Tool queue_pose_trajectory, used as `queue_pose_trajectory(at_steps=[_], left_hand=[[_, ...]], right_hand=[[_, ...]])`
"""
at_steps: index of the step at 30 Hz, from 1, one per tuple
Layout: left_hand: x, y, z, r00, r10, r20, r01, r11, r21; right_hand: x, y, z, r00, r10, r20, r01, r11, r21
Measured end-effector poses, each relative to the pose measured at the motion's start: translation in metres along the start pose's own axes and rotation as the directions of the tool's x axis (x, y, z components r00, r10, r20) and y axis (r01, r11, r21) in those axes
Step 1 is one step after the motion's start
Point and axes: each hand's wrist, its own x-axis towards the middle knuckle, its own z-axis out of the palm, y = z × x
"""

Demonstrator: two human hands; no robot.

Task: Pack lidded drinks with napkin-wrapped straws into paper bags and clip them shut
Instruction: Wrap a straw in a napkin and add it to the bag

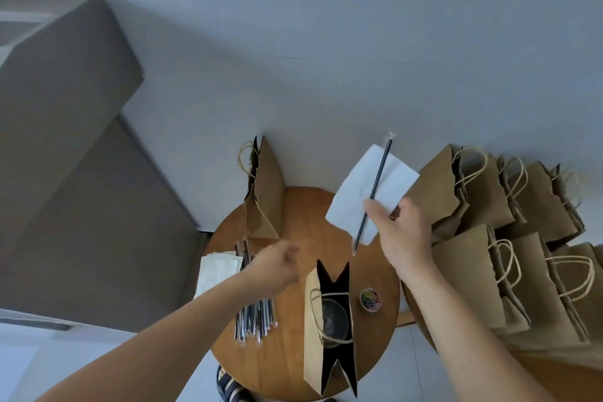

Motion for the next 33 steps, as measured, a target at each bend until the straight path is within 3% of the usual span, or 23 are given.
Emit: queue_pose_trajectory(at_steps=[3, 6, 9, 12, 16, 19, 21, 23, 26, 33], left_hand=[[0.004, -0.028, 0.031, 0.922, -0.160, 0.354, 0.056, 0.957, 0.286], [0.003, -0.029, 0.060, 0.860, -0.177, 0.478, 0.016, 0.947, 0.322], [0.000, -0.024, 0.085, 0.920, -0.161, 0.358, 0.046, 0.949, 0.311], [-0.008, -0.027, 0.095, 0.969, -0.133, 0.207, 0.066, 0.950, 0.306], [-0.018, -0.035, 0.098, 0.973, -0.115, 0.200, 0.106, 0.993, 0.055], [-0.021, -0.041, 0.096, 0.970, -0.131, 0.203, 0.131, 0.991, 0.009], [-0.021, -0.045, 0.095, 0.969, -0.155, 0.190, 0.156, 0.988, 0.012], [-0.022, -0.045, 0.094, 0.966, -0.184, 0.183, 0.185, 0.983, 0.014], [-0.025, -0.046, 0.094, 0.966, -0.202, 0.162, 0.211, 0.977, -0.043], [-0.029, -0.052, 0.093, 0.964, -0.251, 0.088, 0.261, 0.958, -0.120]], right_hand=[[0.001, 0.015, 0.033, 0.998, 0.057, -0.041, -0.058, 0.998, -0.013], [-0.010, 0.037, 0.064, 0.993, 0.118, 0.001, -0.117, 0.989, -0.090], [-0.023, 0.051, 0.078, 0.982, 0.184, 0.035, -0.178, 0.975, -0.135], [-0.039, 0.053, 0.073, 0.982, 0.188, -0.019, -0.188, 0.957, -0.223], [-0.054, 0.053, 0.057, 0.989, 0.119, -0.092, -0.138, 0.962, -0.236], [-0.057, 0.049, 0.055, 0.990, 0.083, -0.116, -0.108, 0.968, -0.227], [-0.059, 0.048, 0.061, 0.996, 0.064, -0.067, -0.081, 0.953, -0.291], [-0.061, 0.051, 0.070, 0.989, 0.140, 0.053, -0.119, 0.950, -0.290], [-0.064, 0.062, 0.076, 0.942, 0.260, 0.211, -0.191, 0.935, -0.300], [-0.071, 0.090, 0.036, 0.817, 0.438, 0.375, -0.159, 0.797, -0.583]])
